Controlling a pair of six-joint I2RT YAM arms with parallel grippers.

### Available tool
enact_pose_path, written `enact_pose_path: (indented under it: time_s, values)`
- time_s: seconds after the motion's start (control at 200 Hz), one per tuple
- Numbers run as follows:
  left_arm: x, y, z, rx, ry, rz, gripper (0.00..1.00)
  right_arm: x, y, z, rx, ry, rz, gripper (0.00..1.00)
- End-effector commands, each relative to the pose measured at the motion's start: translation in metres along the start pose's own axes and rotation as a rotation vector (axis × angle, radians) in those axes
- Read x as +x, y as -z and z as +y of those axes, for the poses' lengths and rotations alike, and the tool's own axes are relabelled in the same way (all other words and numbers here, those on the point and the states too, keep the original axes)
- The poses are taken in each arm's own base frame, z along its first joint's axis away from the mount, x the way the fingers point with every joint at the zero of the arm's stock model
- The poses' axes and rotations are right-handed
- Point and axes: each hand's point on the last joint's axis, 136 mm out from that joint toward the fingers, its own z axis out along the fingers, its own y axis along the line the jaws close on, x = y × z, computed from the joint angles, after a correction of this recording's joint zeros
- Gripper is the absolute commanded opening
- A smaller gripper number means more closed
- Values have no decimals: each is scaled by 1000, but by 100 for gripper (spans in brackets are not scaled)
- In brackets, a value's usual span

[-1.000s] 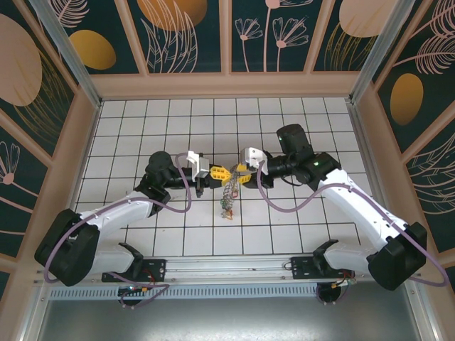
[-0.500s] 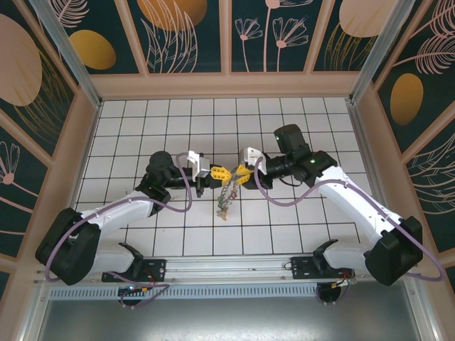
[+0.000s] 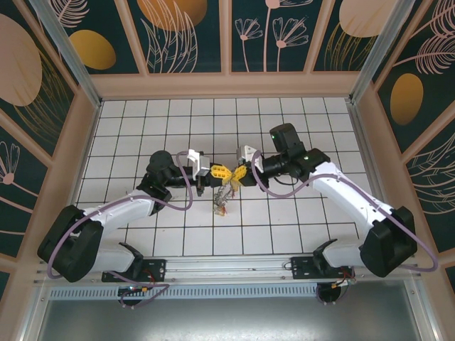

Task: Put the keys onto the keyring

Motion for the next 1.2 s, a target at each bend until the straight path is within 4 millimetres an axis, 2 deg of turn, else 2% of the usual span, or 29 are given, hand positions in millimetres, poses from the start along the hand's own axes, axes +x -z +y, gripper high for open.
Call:
enact_pose_path:
  time_s: [0.0,0.18,0.235,0.325,0.646,0.761,1.061,1.191]
  values:
    - [-28,-1,-6,26,-89,-91,0,-10,-10,9,-87,5,-54,0]
    - [-34,-1,-7,30,-97,-104,0,4,-15,6,-83,-25,-15,0]
    - [-34,-1,-8,32,-95,-105,0,5,-15,2,-61,-29,-11,9]
    - [-34,0,-7,31,-94,-105,0,2,-11,-1,-25,-14,-22,16]
    - [-31,1,-10,29,-84,-100,0,-9,20,-2,119,98,-33,27]
    - [-30,1,-10,30,-80,-97,0,-17,23,1,129,123,-58,32]
    - [-30,1,-8,27,-77,-95,0,-20,16,0,96,116,-80,33]
    - [-29,1,-7,21,-75,-94,0,-22,12,0,85,117,-89,30]
